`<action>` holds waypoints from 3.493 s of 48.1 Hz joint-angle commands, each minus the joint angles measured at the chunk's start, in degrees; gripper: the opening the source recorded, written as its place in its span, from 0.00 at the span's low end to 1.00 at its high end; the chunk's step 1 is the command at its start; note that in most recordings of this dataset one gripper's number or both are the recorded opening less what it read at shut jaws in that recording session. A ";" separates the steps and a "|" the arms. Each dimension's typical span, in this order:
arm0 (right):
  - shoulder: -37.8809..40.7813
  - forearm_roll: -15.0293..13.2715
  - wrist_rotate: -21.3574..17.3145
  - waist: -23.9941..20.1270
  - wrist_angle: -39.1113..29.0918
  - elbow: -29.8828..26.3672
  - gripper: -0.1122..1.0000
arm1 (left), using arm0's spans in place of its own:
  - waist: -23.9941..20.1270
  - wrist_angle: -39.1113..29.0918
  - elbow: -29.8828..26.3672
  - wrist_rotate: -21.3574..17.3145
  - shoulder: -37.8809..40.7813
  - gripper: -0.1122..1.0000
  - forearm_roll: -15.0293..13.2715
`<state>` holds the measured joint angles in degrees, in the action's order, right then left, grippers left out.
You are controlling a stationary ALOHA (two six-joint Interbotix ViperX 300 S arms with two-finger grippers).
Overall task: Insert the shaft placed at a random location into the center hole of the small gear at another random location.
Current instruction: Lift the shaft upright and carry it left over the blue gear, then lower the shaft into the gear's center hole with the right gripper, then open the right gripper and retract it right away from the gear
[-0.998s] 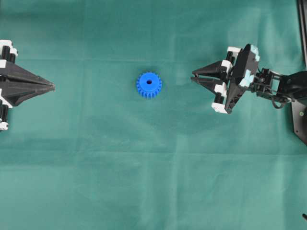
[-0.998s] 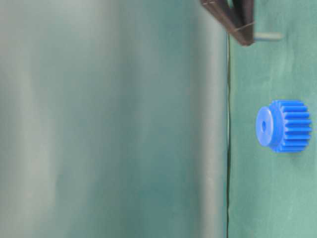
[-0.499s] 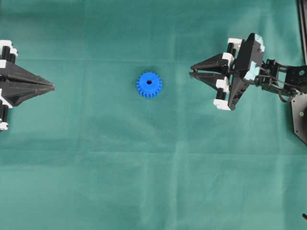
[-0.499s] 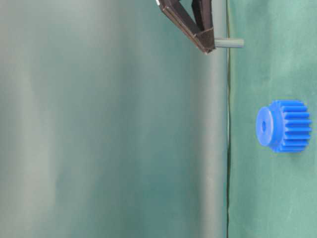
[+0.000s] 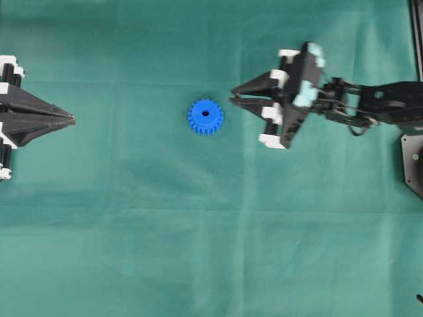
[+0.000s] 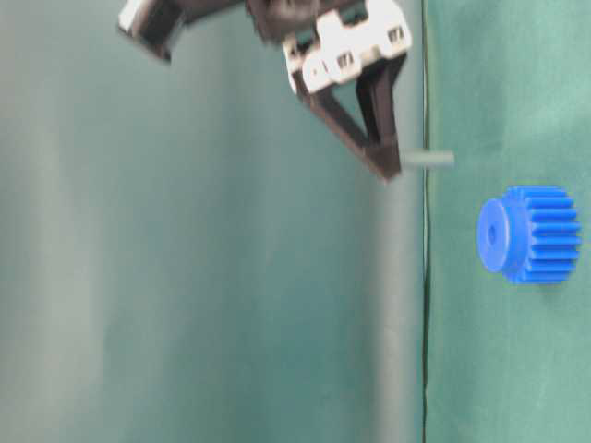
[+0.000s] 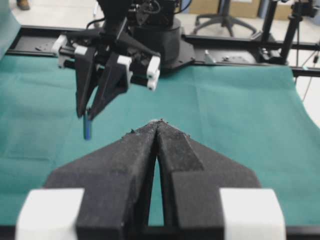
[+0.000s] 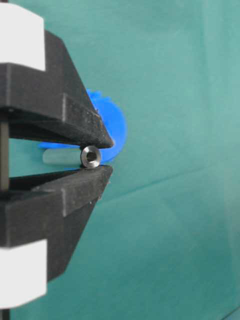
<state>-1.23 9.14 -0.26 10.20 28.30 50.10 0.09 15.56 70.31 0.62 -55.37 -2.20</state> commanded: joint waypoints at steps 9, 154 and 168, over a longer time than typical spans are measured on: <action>4.31 -2.72 0.09 -1.49 -4.57 -9.93 0.24 | 0.09 0.35 -0.53 0.00 0.26 0.10 -0.09; 10.90 -0.09 -0.26 -1.14 -0.35 -9.40 0.80 | 0.09 0.00 -0.44 0.00 0.18 0.09 -0.09; 0.88 -1.23 1.32 -1.14 -5.71 -9.49 0.78 | 0.09 0.09 -0.44 0.09 0.09 0.09 -0.09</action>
<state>3.60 8.26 0.79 9.14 23.82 41.75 0.09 15.21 70.40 0.70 -55.37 -2.20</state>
